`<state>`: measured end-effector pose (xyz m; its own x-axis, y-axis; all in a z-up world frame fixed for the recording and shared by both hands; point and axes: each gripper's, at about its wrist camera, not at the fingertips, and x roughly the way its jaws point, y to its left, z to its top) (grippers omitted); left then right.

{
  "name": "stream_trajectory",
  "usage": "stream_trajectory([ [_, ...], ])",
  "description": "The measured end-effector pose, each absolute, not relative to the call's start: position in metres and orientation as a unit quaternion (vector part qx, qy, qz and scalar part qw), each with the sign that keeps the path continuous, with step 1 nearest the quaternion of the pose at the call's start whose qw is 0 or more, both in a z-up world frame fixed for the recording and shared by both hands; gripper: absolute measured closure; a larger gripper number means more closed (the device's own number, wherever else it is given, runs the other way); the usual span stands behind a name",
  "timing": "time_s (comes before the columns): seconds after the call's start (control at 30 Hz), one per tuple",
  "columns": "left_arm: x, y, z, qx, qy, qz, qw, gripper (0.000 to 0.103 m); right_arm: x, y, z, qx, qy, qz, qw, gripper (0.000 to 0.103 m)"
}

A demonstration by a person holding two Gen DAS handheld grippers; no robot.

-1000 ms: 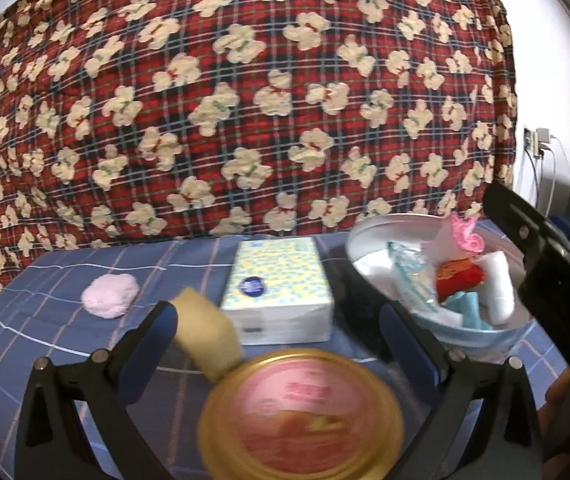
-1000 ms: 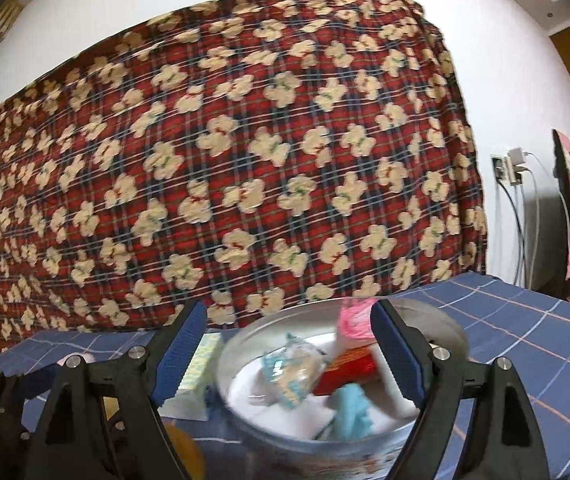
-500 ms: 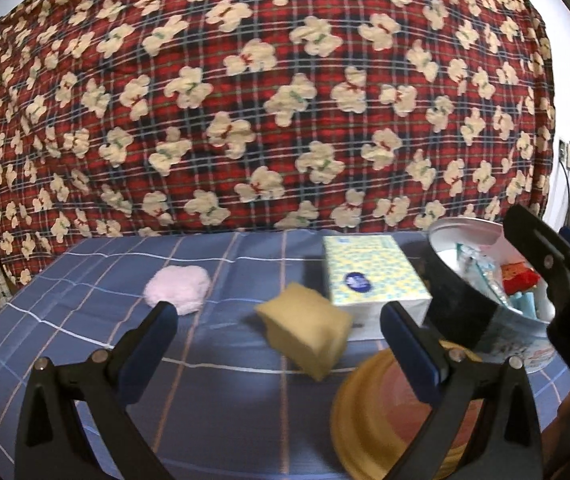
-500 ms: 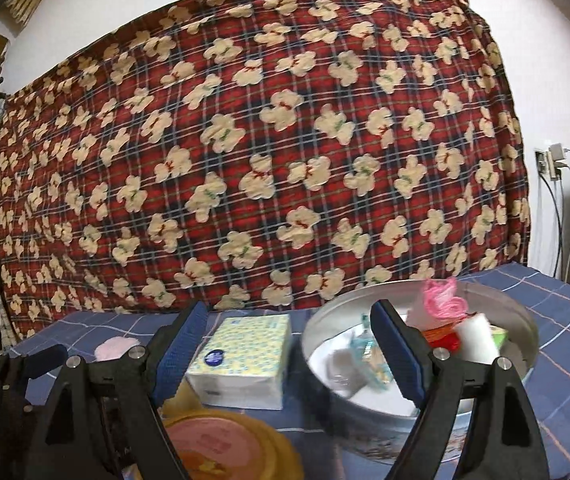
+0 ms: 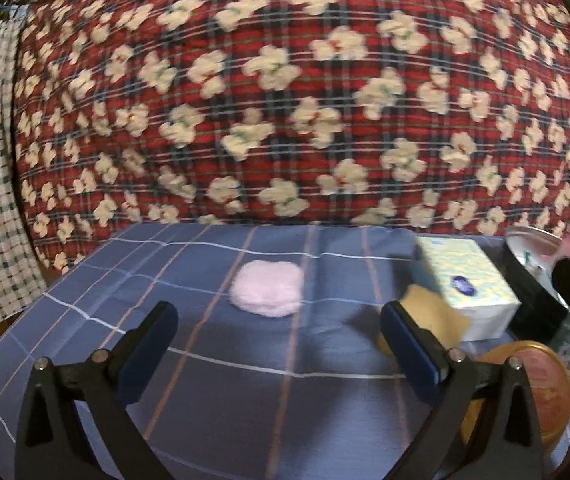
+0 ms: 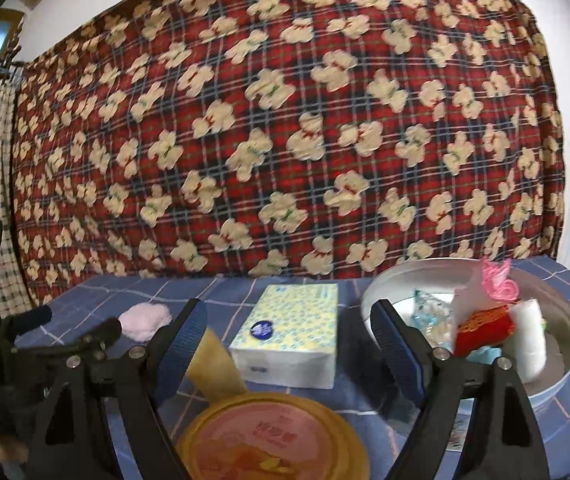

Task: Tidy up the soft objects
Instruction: 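Grasp the yellow sponge with the right tool while the left tool moves toward the pink fluffy ball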

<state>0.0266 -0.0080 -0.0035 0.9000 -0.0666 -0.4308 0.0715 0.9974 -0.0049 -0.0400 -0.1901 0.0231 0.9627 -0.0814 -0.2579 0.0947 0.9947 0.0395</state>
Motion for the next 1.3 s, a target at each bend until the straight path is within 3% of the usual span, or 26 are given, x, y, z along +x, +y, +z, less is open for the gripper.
stream_trajectory([
  [0.6, 0.056, 0.063, -0.012, -0.028, 0.251, 0.049, 0.966, 0.0, 0.014, -0.13, 0.004, -0.008, 0.271, -0.016, 0.963, 0.017],
  [1.07, 0.059, 0.078, -0.015, -0.051, 0.263, 0.059, 0.962, 0.0, 0.058, -0.094, -0.018, -0.059, 0.357, -0.127, 0.923, 0.018],
  [1.1, 0.059, 0.078, -0.015, -0.052, 0.263, 0.06, 0.961, 0.0, 0.06, -0.094, -0.022, -0.061, 0.362, -0.131, 0.921, 0.021],
  [1.17, 0.059, 0.079, -0.015, -0.054, 0.264, 0.061, 0.961, 0.0, 0.064, -0.095, -0.027, -0.067, 0.382, -0.131, 0.912, 0.048],
  [1.3, 0.058, 0.079, -0.015, -0.054, 0.263, 0.061, 0.961, 0.0, 0.063, -0.098, -0.026, -0.071, 0.382, -0.13, 0.912, 0.054],
])
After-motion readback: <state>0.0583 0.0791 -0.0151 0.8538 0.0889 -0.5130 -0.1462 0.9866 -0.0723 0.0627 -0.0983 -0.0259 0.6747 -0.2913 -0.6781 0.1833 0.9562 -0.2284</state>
